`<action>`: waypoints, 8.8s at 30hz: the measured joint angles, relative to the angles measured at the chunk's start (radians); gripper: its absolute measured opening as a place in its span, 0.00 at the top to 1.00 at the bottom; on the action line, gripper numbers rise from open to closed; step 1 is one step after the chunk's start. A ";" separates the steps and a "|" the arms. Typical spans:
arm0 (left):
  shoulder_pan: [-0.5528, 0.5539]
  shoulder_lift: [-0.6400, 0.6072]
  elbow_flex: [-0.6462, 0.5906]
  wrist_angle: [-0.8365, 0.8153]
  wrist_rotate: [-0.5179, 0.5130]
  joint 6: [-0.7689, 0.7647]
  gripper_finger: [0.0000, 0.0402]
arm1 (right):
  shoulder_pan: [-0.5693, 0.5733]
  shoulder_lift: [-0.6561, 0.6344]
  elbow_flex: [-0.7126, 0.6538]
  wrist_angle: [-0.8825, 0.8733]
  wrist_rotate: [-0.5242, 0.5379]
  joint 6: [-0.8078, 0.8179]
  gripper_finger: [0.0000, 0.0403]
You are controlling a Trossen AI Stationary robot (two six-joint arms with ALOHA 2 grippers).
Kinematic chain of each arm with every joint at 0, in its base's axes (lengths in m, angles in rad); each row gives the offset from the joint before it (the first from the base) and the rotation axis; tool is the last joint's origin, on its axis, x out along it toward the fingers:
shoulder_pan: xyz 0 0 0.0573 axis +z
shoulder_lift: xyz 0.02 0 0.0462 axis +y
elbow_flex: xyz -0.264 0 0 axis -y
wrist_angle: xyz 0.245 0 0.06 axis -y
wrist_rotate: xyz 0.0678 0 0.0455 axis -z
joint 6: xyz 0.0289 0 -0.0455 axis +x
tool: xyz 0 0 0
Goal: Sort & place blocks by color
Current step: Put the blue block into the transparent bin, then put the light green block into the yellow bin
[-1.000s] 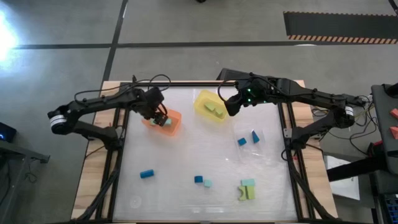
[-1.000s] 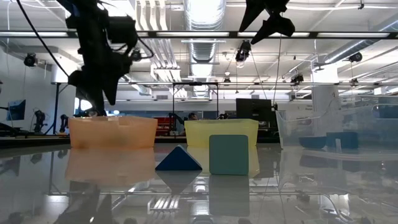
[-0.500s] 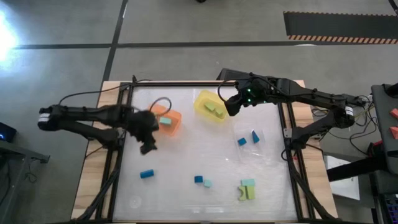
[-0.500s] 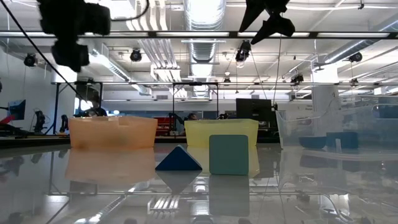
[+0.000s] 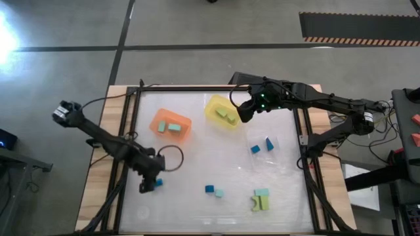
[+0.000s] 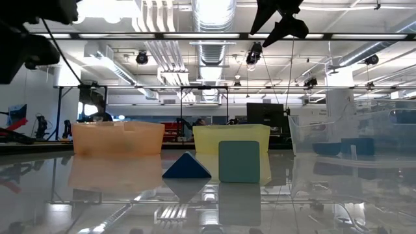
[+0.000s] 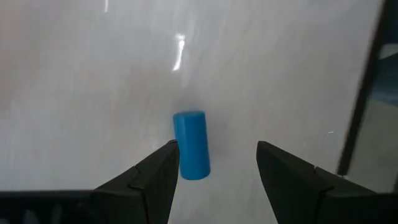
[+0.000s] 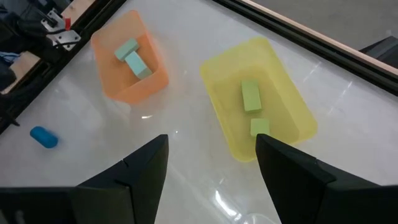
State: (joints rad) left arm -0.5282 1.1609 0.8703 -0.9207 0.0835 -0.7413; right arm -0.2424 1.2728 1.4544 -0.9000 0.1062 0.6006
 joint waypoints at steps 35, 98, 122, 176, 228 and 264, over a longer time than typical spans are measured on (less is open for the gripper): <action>-0.056 0.385 -0.072 0.105 -0.012 -0.039 0.59 | 0.000 0.000 0.000 -0.001 0.000 -0.010 0.42; 0.251 -0.012 0.100 1.071 -0.639 0.541 0.70 | 0.308 0.206 -0.084 1.113 -0.033 -0.361 0.42; 0.273 -0.014 0.097 1.067 -0.637 0.547 0.70 | 0.307 0.218 -0.084 1.082 -0.024 -0.358 0.62; 0.273 -0.049 0.085 0.905 -0.639 0.406 0.39 | 0.223 0.022 -0.010 -0.524 -0.170 -0.014 0.70; 0.274 -0.049 0.084 0.903 -0.643 0.354 0.39 | 0.259 0.021 -0.331 -0.015 -0.271 0.344 0.57; 0.274 -0.050 0.084 0.850 -0.642 0.365 0.39 | 0.897 0.350 -0.185 -0.006 -0.372 1.398 0.49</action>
State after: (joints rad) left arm -0.2546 1.1110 0.9543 -0.0708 -0.5583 -0.3763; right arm 0.6548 1.6224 1.2693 -0.9060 -0.2653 1.9991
